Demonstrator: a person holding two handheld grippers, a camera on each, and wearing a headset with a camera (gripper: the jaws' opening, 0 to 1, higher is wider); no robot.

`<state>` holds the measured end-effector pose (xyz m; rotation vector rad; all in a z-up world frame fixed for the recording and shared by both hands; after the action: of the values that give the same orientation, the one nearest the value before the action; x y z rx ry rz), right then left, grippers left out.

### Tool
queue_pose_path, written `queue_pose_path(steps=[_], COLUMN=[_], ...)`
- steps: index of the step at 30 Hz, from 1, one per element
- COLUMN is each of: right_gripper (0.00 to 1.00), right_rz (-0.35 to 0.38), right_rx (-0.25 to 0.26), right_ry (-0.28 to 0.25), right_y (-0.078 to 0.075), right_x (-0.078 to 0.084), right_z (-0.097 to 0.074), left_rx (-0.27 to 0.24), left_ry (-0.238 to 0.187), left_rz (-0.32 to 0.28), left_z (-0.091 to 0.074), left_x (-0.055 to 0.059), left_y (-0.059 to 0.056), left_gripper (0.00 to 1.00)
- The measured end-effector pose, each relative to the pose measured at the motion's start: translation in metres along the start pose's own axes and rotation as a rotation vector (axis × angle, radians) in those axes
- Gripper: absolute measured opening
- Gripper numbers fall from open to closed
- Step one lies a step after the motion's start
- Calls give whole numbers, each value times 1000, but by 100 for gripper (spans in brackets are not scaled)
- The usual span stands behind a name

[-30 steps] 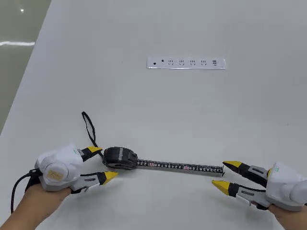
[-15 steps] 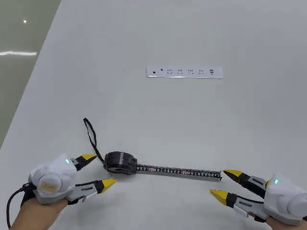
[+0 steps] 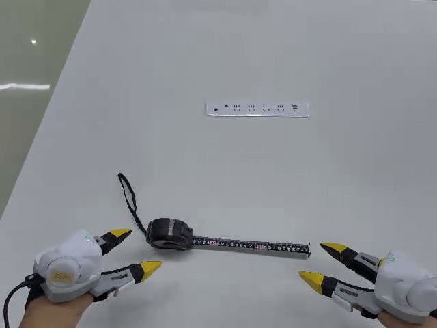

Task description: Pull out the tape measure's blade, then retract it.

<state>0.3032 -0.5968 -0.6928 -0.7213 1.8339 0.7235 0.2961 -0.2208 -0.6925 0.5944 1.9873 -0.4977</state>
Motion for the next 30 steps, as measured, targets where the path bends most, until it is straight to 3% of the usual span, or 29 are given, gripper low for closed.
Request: queue_pose_path(steps=[13,30], right_gripper=[50,55], right_rz=[-24,-20], right_rx=[12,53], right_ry=[10,-12], right_y=[12,20], right_x=[2,2], right_z=[-4,-16], left_rx=[-55,-71], left_ry=[-19,-29], left_rz=[-35,-50], left_z=[-12,-29], left_x=[3,11], left_y=[-2,-17], left_gripper=[55,58])
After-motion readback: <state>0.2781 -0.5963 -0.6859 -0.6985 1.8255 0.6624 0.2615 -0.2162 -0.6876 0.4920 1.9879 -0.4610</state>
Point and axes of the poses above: the centre of the closed fingertips' face, and the gripper's own axes: z roughly forward along the fingers, y roughly to its left, x roughly out of its underside, the point moved 5 cm from there along -z, roughly backward along the fingers, and after that the axes turned 10 degrees about -y, right-handed, at the moved point
